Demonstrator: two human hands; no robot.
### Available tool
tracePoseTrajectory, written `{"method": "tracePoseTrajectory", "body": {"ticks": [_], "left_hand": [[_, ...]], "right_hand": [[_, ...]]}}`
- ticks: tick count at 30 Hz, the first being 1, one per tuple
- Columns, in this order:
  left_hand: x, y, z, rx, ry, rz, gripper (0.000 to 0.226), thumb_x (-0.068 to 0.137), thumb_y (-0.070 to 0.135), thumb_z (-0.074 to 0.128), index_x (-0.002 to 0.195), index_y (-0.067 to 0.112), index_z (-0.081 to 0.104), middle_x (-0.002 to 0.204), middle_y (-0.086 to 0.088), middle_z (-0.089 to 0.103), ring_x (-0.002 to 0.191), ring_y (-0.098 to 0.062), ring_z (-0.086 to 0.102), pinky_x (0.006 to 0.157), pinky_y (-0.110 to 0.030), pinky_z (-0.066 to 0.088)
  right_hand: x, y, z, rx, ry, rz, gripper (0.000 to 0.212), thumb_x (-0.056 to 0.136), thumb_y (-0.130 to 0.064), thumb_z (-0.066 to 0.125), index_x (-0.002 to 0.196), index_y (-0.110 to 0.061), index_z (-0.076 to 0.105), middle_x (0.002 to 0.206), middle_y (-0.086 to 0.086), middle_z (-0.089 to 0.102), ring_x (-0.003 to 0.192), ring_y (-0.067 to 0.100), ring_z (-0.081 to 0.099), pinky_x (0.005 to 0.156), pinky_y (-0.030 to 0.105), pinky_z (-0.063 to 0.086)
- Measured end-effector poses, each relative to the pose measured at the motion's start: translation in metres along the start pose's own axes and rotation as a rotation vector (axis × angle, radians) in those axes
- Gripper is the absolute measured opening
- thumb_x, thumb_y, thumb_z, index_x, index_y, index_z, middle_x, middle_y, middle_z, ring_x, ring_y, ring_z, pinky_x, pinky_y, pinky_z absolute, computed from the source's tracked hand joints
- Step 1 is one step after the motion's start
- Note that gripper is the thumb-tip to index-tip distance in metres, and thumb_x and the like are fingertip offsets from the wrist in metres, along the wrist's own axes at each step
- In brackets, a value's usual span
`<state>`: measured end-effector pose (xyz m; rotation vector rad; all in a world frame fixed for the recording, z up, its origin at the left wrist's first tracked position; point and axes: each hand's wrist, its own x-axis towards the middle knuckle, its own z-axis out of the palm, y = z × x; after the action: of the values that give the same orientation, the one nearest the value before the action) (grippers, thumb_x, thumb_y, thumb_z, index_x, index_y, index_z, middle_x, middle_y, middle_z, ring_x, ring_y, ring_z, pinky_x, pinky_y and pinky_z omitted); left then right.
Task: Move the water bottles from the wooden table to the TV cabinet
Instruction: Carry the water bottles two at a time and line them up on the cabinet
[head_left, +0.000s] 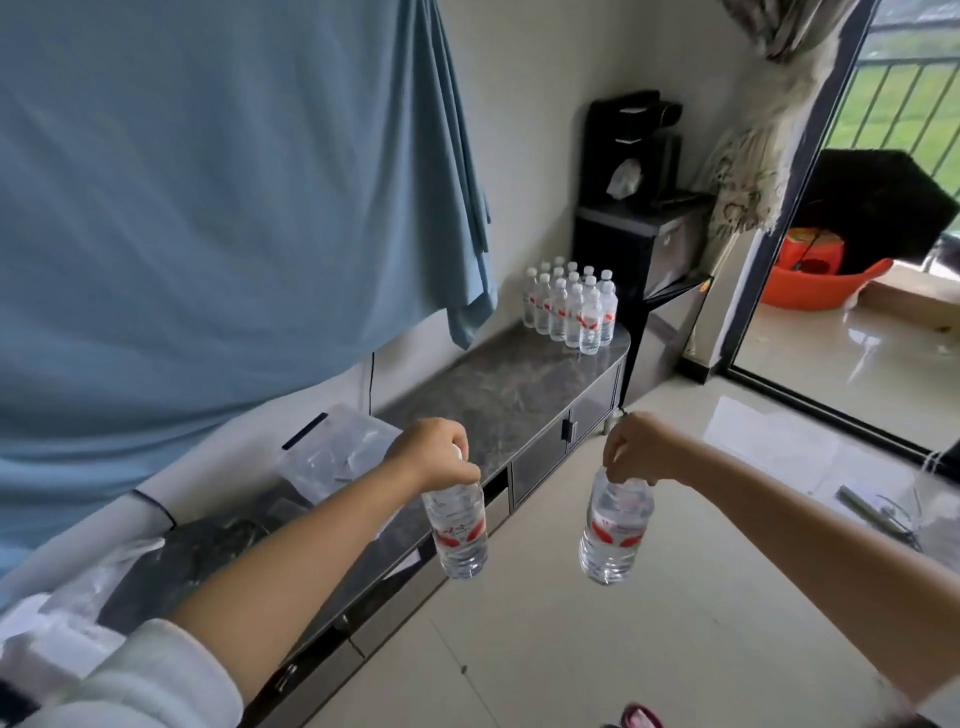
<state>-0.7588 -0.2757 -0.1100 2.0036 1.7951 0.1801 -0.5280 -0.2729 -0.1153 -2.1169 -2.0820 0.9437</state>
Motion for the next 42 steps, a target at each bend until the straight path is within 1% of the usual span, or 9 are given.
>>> {"method": "tracePoseTrajectory", "body": {"ticks": [2,6,12,20,28,31,33,36,42], "left_hand": [[0.040,0.014,0.003,0.015,0.008,-0.015,0.028,0.076,0.018,0.065,0.057,0.025,0.045,0.087,0.002,0.056,0.082,-0.017,0.052,0.061,-0.022,0.041],[0.121,0.049,0.005,0.023,0.004,-0.069,0.030,0.076,0.019,0.065,0.056,0.026,0.045,0.087,0.002,0.056,0.081,-0.017,0.052,0.050,-0.017,0.034],[0.234,0.096,-0.005,-0.031,0.083,-0.097,0.033,0.080,0.017,0.065,0.057,0.023,0.042,0.088,-0.001,0.054,0.083,-0.015,0.049,0.052,-0.016,0.031],[0.384,0.116,-0.016,-0.012,0.081,-0.147,0.030,0.076,0.021,0.066,0.056,0.025,0.045,0.083,0.002,0.057,0.083,-0.017,0.053,0.069,-0.024,0.040],[0.533,0.115,-0.019,0.068,-0.079,-0.127,0.028,0.078,0.021,0.062,0.057,0.024,0.043,0.066,0.010,0.048,0.078,-0.015,0.049,0.048,-0.017,0.029],[0.585,0.116,-0.016,0.056,-0.124,-0.124,0.030,0.078,0.020,0.062,0.057,0.024,0.042,0.072,0.008,0.049,0.079,-0.015,0.048,0.048,-0.018,0.029],[0.620,0.113,-0.009,0.033,-0.139,-0.134,0.031,0.076,0.018,0.064,0.056,0.024,0.041,0.068,0.008,0.048,0.078,-0.017,0.049,0.049,-0.021,0.031],[0.664,0.112,0.002,0.012,-0.165,-0.161,0.030,0.074,0.017,0.065,0.056,0.024,0.041,0.080,0.004,0.054,0.078,-0.017,0.049,0.054,-0.024,0.034],[0.744,0.116,0.023,-0.006,-0.233,-0.256,0.013,0.076,0.016,0.066,0.088,0.018,0.063,0.094,0.001,0.055,0.083,-0.014,0.047,0.054,-0.022,0.035]], "right_hand": [[0.037,0.015,-0.020,-0.037,-0.011,-0.025,0.020,0.076,-0.004,0.061,0.060,-0.015,0.058,0.065,0.004,0.056,0.046,0.012,0.047,0.030,0.009,0.035],[0.106,0.043,-0.066,-0.181,-0.054,-0.098,0.007,0.079,-0.009,0.061,0.075,-0.014,0.062,0.082,0.006,0.059,0.047,0.008,0.048,0.040,0.011,0.039],[0.206,0.082,-0.140,-0.144,0.009,-0.125,0.011,0.076,-0.004,0.063,0.069,-0.011,0.059,0.060,-0.003,0.047,0.036,0.004,0.045,0.025,0.004,0.029],[0.340,0.131,-0.203,-0.128,0.010,-0.028,0.032,0.076,-0.003,0.062,0.051,-0.017,0.048,0.057,-0.003,0.047,0.042,0.009,0.045,0.029,0.007,0.033],[0.490,0.147,-0.244,-0.245,-0.105,0.047,0.030,0.079,-0.010,0.059,0.053,-0.019,0.047,0.055,-0.007,0.045,0.022,-0.001,0.046,0.029,0.004,0.032],[0.540,0.159,-0.263,-0.308,-0.096,0.049,0.021,0.081,-0.010,0.058,0.062,-0.015,0.049,0.060,-0.008,0.037,0.044,0.003,0.041,0.036,0.004,0.036],[0.572,0.169,-0.273,-0.356,-0.111,0.041,0.033,0.083,-0.012,0.058,0.059,-0.022,0.037,0.065,-0.007,0.035,0.059,0.011,0.043,0.041,0.007,0.039],[0.622,0.189,-0.285,-0.425,-0.147,0.029,0.031,0.084,-0.018,0.060,0.063,-0.021,0.036,0.070,-0.004,0.037,0.085,0.013,0.042,0.045,0.011,0.026],[0.727,0.224,-0.298,-0.566,-0.272,-0.079,0.021,0.086,-0.017,0.053,0.069,-0.017,0.040,0.060,-0.008,0.030,0.085,0.013,0.042,0.046,0.009,0.021]]}}
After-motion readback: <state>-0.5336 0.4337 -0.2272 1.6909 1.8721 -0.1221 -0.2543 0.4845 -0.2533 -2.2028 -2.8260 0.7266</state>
